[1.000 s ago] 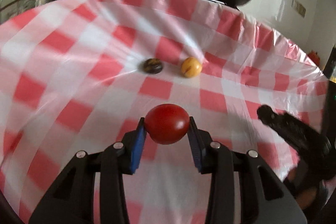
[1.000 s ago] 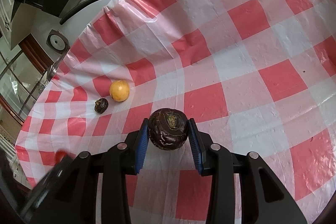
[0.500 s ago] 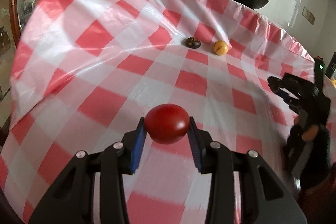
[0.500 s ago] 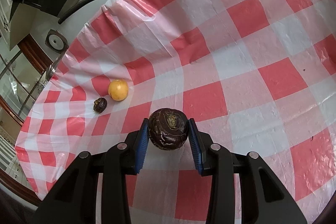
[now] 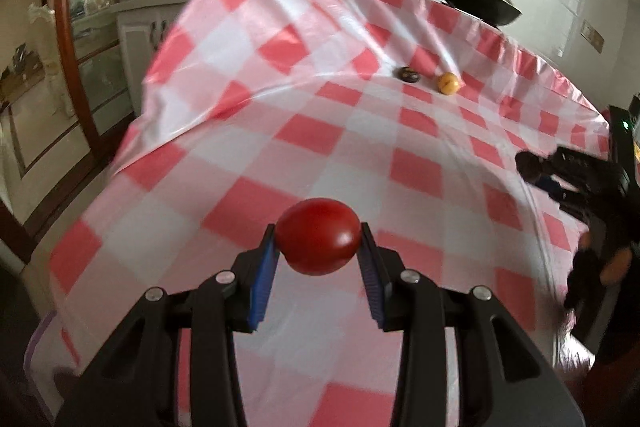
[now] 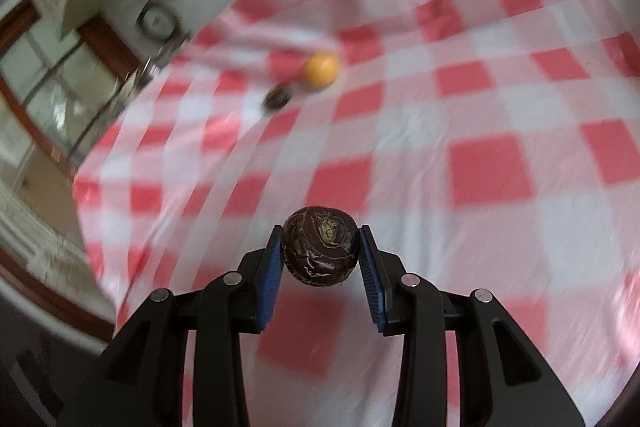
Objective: Organize fruits
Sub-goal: 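Carry the tomato and brown fruit from the table over the white box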
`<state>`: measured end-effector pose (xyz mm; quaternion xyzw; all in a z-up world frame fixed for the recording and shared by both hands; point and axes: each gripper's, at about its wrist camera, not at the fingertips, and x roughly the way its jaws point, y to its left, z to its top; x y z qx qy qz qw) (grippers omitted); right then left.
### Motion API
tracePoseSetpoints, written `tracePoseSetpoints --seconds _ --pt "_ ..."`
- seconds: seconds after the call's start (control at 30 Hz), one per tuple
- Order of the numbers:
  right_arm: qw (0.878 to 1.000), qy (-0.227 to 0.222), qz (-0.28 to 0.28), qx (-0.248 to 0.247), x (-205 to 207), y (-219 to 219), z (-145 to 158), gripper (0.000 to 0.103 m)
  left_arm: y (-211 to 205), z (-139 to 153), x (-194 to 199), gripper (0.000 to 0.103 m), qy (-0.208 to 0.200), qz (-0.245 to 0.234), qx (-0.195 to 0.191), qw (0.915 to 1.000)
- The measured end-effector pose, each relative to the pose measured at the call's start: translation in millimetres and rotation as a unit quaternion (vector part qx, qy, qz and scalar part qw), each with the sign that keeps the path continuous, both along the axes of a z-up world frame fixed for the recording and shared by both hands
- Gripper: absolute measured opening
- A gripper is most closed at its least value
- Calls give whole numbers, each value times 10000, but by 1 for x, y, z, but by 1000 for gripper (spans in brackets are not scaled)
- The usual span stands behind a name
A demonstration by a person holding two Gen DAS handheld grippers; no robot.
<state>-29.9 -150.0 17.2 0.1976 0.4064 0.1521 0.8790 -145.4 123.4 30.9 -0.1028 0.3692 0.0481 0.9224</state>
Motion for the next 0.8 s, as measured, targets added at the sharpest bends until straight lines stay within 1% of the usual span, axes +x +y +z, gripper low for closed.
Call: tracePoseSetpoints --seconds 0.17,0.23,0.43,0.67,0.77,0.8 --pt "9975 23 685 -155 -40 55 -2 37 17 -3 -17 40 -8 125 -49 9999" --pt "9952 -39 936 -293 -57 77 -1 37 24 -3 -24 40 -43 173 -49 9998" --pt "9842 -215 1672 -546 -99 131 6 37 43 -1 -45 40 -120 279 -24 9995" --pt "9641 -435 2484 -832 -145 185 10 37 84 -10 -80 40 -68 638 -124 9979" --pt "9516 -572 2865 -954 -168 208 12 37 103 -10 -98 40 -129 824 -178 9964" --pt "9454 -640 3025 -1027 -178 218 12 37 107 -9 -102 40 -150 870 -194 9959"
